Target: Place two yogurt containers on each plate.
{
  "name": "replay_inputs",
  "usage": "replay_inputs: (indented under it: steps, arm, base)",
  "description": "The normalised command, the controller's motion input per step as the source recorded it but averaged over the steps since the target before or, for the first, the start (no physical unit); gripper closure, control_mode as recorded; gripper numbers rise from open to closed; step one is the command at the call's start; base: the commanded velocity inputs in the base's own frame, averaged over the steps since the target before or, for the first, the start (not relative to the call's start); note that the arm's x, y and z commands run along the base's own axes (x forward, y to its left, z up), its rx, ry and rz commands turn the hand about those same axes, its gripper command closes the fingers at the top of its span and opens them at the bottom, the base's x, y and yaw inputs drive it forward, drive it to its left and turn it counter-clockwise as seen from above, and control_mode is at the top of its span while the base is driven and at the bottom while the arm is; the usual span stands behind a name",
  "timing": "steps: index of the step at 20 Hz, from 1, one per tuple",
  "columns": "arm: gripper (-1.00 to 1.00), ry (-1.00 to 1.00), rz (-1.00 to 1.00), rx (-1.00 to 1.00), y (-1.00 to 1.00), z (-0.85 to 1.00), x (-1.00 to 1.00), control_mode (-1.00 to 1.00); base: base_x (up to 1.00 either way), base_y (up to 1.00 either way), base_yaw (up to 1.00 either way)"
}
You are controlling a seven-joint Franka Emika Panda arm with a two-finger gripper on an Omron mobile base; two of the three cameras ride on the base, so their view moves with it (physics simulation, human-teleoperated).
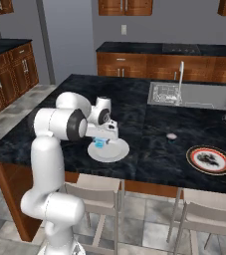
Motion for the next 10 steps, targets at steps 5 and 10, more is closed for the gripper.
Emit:
replay_inputs:
  steps: [5, 10]
  arm:
    - [-1.0, -0.05, 0.0, 0.0, -0.07, 0.07, -0.13, -1.0]
    - [-1.0, -0.13, 0.0, 0.0, -0.01, 0.12, -0.21, -1.0]
  base:
    - [0.0, 0.0, 0.0]
    - [0.0, 0.0, 0.0]
